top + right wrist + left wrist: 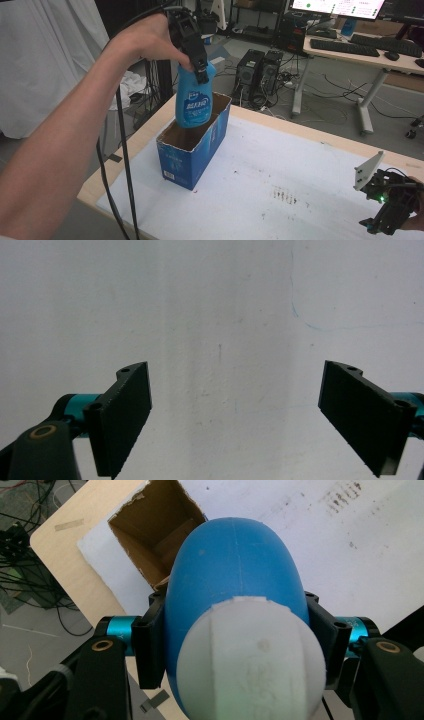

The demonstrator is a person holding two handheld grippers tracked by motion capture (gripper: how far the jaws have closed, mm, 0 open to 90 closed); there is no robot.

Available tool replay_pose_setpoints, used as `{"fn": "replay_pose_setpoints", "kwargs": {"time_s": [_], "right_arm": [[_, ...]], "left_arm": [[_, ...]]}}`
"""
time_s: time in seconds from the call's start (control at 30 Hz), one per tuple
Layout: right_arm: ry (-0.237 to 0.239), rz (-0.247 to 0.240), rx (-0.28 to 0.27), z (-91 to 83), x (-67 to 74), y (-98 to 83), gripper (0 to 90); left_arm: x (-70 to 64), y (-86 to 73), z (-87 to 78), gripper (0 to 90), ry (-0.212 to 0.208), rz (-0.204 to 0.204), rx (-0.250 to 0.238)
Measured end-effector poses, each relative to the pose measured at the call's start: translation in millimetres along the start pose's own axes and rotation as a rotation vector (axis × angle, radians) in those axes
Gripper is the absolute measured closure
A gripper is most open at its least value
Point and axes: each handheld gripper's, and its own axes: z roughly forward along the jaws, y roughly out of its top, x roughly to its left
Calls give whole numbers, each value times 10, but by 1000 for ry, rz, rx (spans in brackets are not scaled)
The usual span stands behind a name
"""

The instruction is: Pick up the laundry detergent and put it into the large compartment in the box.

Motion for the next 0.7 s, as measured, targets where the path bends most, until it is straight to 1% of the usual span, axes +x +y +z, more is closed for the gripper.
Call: {"fn": "replay_pose_setpoints", "kwargs": {"time_s": [0.1, 0.23, 0.27, 0.3, 0.5, 0.53, 0.6, 0.63, 0.7], "right_arm": [[-1, 0, 3, 6, 2, 4, 129], [-4, -1, 7, 8, 19, 15, 129], [-4, -1, 7, 8, 19, 15, 129], [-3, -4, 7, 6, 21, 15, 129], [-3, -3, 7, 8, 19, 14, 129], [-4, -8, 6, 12, 17, 16, 129], [-2, -11, 8, 14, 17, 17, 129], [-3, -10, 8, 16, 19, 18, 129], [-3, -9, 6, 20, 23, 22, 129]], "left_arm": [[14, -15, 77, 383, -8, -1, 2], [33, -38, 193, 383, -16, 10, 17], [33, -38, 193, 383, -16, 10, 17], [31, -53, 258, 383, -17, 21, 20], [47, -127, 494, 383, -34, 31, 43], [51, -143, 542, 383, -37, 39, 49], [54, -152, 568, 383, -37, 44, 55], [52, -177, 644, 383, -40, 50, 57], [54, -208, 726, 382, -46, 48, 59]]}}
